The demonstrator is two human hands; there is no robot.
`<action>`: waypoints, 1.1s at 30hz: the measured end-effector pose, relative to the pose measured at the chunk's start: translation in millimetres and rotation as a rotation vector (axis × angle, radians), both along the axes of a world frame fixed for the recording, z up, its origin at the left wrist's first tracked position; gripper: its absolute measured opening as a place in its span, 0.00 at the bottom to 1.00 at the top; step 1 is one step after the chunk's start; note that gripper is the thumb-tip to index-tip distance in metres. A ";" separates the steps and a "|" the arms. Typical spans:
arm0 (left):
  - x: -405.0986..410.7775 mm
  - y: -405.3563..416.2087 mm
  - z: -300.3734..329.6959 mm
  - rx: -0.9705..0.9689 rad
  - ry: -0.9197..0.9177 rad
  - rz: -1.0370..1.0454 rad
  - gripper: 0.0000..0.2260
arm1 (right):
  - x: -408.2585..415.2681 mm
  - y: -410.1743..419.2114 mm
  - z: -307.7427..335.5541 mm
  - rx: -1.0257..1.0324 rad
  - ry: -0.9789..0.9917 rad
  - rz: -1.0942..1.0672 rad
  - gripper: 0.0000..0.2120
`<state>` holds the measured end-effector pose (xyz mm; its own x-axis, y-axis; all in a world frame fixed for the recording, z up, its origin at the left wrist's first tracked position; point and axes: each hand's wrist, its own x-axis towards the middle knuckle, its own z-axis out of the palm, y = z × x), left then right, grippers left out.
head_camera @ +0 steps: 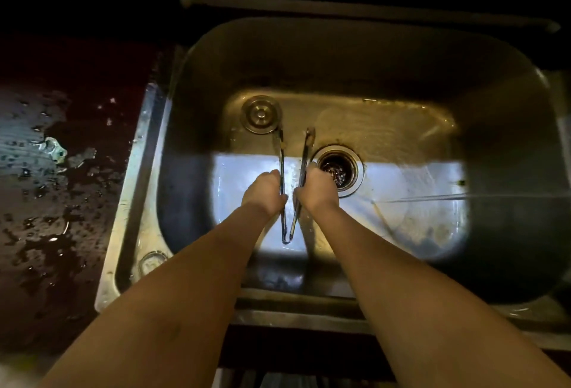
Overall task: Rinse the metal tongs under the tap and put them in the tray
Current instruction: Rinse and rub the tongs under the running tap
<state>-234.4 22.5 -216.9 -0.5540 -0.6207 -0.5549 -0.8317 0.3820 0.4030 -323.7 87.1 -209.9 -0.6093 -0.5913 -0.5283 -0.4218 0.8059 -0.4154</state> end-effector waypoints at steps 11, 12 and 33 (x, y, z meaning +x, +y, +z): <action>-3.2 0.3 43.5 0.508 0.374 0.622 0.08 | -9.2 10.9 29.5 -0.256 -0.321 -0.412 0.11; -0.8 2.5 54.7 0.547 0.411 0.638 0.09 | -11.5 16.4 39.9 -0.300 -0.373 -0.469 0.12; -8.9 103.6 219.1 0.939 0.611 0.410 0.04 | -28.3 154.4 194.1 -0.505 -0.022 -0.441 0.11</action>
